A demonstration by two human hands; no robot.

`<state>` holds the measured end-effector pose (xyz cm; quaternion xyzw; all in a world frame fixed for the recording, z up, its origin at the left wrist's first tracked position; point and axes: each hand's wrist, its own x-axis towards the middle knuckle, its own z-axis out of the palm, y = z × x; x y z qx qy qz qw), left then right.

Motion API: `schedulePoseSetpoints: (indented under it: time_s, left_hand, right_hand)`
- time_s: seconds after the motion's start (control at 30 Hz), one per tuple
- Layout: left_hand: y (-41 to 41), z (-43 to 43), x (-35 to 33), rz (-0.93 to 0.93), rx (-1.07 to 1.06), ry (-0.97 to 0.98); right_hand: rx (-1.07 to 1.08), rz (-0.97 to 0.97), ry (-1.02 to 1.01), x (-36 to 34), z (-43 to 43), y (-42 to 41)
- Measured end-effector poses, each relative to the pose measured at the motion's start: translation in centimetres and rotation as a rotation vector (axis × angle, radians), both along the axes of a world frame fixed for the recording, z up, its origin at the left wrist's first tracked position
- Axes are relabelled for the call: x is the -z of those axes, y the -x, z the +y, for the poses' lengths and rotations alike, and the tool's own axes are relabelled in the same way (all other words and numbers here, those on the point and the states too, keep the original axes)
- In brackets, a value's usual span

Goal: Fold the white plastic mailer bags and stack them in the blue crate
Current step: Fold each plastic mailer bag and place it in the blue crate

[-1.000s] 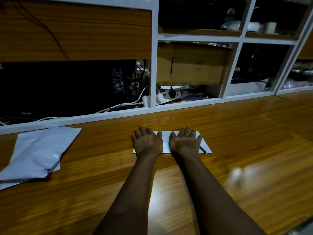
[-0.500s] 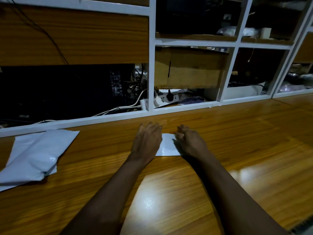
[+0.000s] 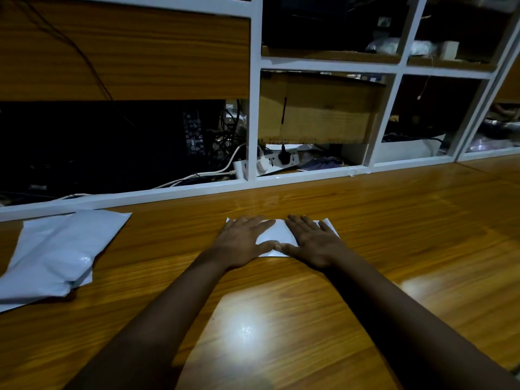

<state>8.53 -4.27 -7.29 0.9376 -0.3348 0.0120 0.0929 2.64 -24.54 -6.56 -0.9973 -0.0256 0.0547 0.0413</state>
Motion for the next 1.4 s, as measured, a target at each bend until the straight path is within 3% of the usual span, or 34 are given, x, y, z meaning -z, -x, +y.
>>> schedulePoseSetpoints:
  time_s: [0.17,0.43,0.53,0.73,1.27,1.4]
  left_hand:
    - [0.0,1.6,0.1,0.097,-0.15,-0.052]
    - [2.0,3.4,-0.5,0.051,-0.276,-0.13]
    - [4.4,3.3,-0.6,-0.052,-0.192,-0.133]
    - [9.1,0.7,-0.2,-0.033,0.058,-0.151]
    - [8.1,5.5,-0.8,0.126,-0.116,-0.159]
    - [7.9,5.6,-0.4,0.052,-0.138,-0.154]
  right_hand:
    - [0.096,-0.01,0.01,0.1,-1.6,1.1]
    - [0.246,-0.148,-0.057,1.0,-3.9,3.8]
    - [0.164,-0.199,-0.025,0.6,-2.9,5.7]
    - [-0.163,-0.163,0.023,1.0,1.9,8.9]
    - [0.104,-0.057,0.099,-0.2,-1.0,11.3]
    - [0.101,-0.149,0.119,-0.1,-0.8,11.5]
